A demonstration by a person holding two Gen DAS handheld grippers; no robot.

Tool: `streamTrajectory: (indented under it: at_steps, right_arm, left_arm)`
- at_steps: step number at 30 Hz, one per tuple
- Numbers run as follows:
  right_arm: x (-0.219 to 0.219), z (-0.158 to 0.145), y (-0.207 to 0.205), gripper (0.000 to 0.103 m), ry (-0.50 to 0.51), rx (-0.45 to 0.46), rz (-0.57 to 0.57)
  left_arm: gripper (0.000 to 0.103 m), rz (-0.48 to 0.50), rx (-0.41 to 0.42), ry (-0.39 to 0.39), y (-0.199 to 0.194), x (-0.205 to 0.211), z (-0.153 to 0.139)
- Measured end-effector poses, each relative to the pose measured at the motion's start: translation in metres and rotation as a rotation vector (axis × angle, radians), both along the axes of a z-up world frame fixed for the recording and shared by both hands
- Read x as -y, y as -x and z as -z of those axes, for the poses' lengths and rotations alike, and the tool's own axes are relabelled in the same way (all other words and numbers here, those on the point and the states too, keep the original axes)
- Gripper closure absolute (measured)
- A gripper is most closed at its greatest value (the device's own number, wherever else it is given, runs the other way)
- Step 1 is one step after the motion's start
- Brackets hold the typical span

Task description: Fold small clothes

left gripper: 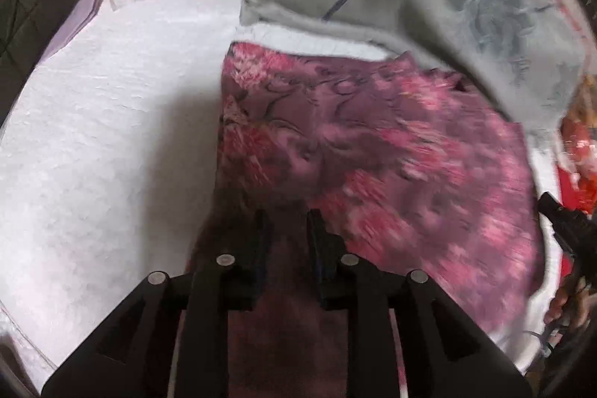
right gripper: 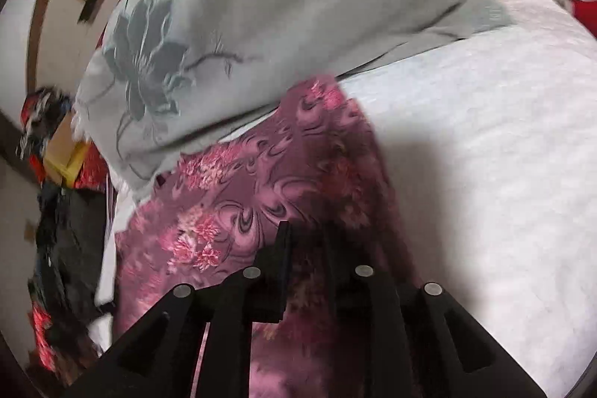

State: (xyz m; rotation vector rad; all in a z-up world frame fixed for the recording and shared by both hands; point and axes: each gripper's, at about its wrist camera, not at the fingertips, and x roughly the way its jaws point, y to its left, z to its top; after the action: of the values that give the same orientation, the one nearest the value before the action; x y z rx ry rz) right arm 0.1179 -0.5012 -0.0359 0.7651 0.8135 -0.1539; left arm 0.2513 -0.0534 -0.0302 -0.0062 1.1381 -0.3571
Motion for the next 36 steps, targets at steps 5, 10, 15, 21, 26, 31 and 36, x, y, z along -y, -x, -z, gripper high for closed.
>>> streamTrajectory:
  at_steps: [5,10,15,21,26,31,36]
  right_arm:
    - [-0.003,-0.010,0.058,0.054,0.151,-0.023,0.065]
    - [-0.014,0.019,0.078,0.093,0.064,-0.086,0.011]
    - [-0.023,0.011,0.090,0.100,0.185,-0.063,0.037]
    - [-0.032,-0.012,0.102,0.088,0.232,-0.060,0.074]
    - [-0.072,-0.028,0.086,0.077,0.255,0.025,-0.021]
    - [-0.089,0.013,0.065,0.075,0.212,-0.129,-0.062]
    - [-0.113,-0.021,0.045,0.071,0.243,-0.029,-0.091]
  left_arm:
    - [0.052,-0.012,0.003,0.109,0.044,-0.022,-0.008]
    - [0.053,0.000,-0.074,0.011,0.056,-0.008,0.028]
    - [0.053,0.002,-0.084,0.012,0.063,-0.011,0.032]
    - [0.052,0.013,-0.027,0.118,0.064,-0.017,-0.007]
    - [0.044,-0.013,-0.051,0.063,0.047,-0.012,0.013]
    - [0.044,0.032,-0.094,0.035,0.040,-0.007,0.025]
    - [0.041,0.036,-0.007,0.108,0.016,-0.002,-0.006]
